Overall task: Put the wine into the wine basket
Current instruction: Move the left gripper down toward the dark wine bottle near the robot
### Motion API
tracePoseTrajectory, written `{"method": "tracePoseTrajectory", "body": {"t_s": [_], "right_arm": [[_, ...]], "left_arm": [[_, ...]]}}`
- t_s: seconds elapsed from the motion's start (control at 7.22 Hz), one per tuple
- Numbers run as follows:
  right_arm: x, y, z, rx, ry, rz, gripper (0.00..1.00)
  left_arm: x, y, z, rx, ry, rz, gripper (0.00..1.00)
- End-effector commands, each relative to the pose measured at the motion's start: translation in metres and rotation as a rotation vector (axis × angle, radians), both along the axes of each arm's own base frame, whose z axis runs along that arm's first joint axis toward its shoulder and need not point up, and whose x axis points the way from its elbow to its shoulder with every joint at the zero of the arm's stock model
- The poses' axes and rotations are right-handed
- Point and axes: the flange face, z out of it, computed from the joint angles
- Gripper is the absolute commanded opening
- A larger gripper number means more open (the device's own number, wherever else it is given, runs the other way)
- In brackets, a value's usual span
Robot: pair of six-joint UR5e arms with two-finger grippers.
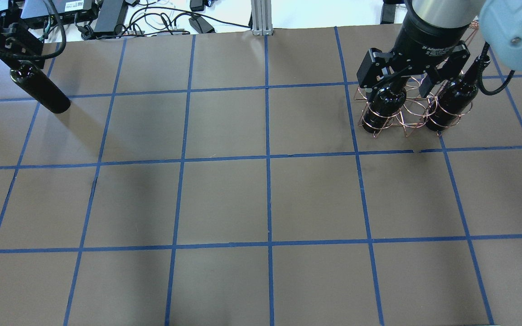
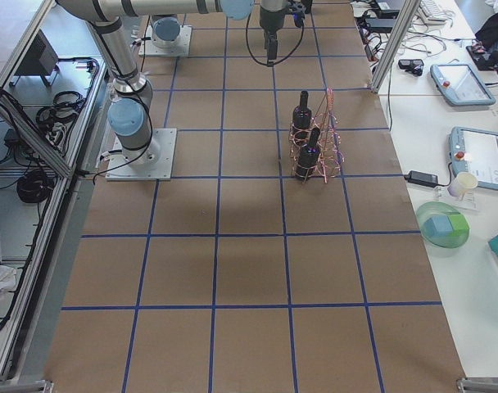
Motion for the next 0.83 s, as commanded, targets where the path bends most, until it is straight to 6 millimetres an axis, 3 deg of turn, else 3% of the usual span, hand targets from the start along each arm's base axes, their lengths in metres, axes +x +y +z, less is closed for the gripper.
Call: {"method": "tracePoseTrajectory", "body": {"t_s": [0.0,0.28,0.69], "right_arm": [[0.000,0.000,0.000,-0.002,-0.001,0.000,1.00],[0.000,0.000,0.000,-0.003,-0.004,-0.003,1.00],[0.000,0.000,0.000,-0.003,-0.002,0.000,1.00]], "left_arm": [[0.071,-0.026,-0.039,-0.071,-0.022,-0.017,0.97],[0.101,-0.048,-0.073,-0.138,0.008,-0.025,0.98],[0.120,-0.060,-0.107,-0.149,0.044,-0.026,0.98]]}}
